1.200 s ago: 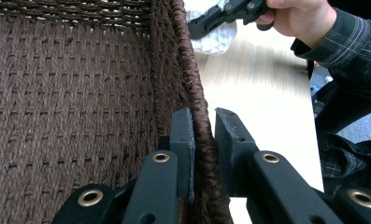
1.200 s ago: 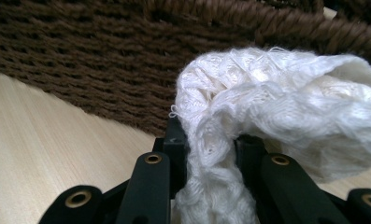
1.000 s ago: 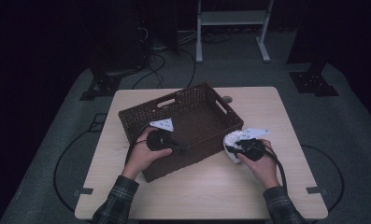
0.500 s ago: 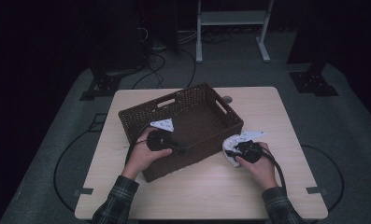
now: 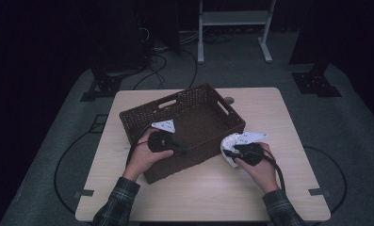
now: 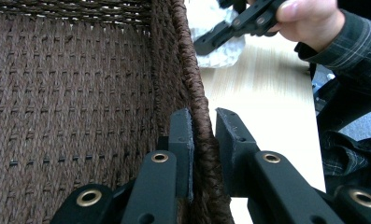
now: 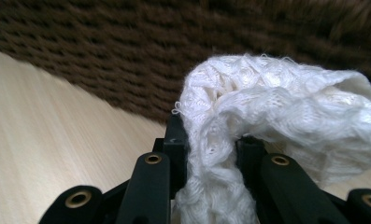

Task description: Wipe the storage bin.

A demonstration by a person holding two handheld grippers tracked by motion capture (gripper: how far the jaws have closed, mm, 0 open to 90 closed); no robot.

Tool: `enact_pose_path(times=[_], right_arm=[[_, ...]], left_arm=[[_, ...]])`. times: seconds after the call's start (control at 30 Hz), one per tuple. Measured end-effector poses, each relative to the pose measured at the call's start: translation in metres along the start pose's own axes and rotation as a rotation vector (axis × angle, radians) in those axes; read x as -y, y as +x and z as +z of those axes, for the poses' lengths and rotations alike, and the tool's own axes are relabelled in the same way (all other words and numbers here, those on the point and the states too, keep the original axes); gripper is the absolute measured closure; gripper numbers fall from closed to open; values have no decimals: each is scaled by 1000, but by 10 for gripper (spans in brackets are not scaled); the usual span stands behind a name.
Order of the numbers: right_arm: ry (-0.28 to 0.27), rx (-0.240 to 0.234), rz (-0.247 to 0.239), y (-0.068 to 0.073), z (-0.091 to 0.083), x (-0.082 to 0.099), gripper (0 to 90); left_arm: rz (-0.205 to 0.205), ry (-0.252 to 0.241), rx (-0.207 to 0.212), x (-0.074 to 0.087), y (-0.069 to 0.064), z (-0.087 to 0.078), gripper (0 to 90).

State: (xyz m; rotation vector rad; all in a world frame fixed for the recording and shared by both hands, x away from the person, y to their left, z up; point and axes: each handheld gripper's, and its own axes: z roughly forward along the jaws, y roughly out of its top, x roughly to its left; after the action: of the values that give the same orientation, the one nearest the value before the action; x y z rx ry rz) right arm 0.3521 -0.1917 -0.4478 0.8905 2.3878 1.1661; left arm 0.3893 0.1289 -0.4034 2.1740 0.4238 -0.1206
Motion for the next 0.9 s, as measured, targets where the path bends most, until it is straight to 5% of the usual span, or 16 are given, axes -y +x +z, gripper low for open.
enact_pose_path(times=[0.3, 0.9], right_arm=[[-90, -10, -38, 12, -17, -17, 718], [28, -31, -38, 10, 16, 1, 717]], left_arm=[[1, 2, -1, 0, 0, 0, 760], [4, 10, -2, 0, 0, 0, 759]])
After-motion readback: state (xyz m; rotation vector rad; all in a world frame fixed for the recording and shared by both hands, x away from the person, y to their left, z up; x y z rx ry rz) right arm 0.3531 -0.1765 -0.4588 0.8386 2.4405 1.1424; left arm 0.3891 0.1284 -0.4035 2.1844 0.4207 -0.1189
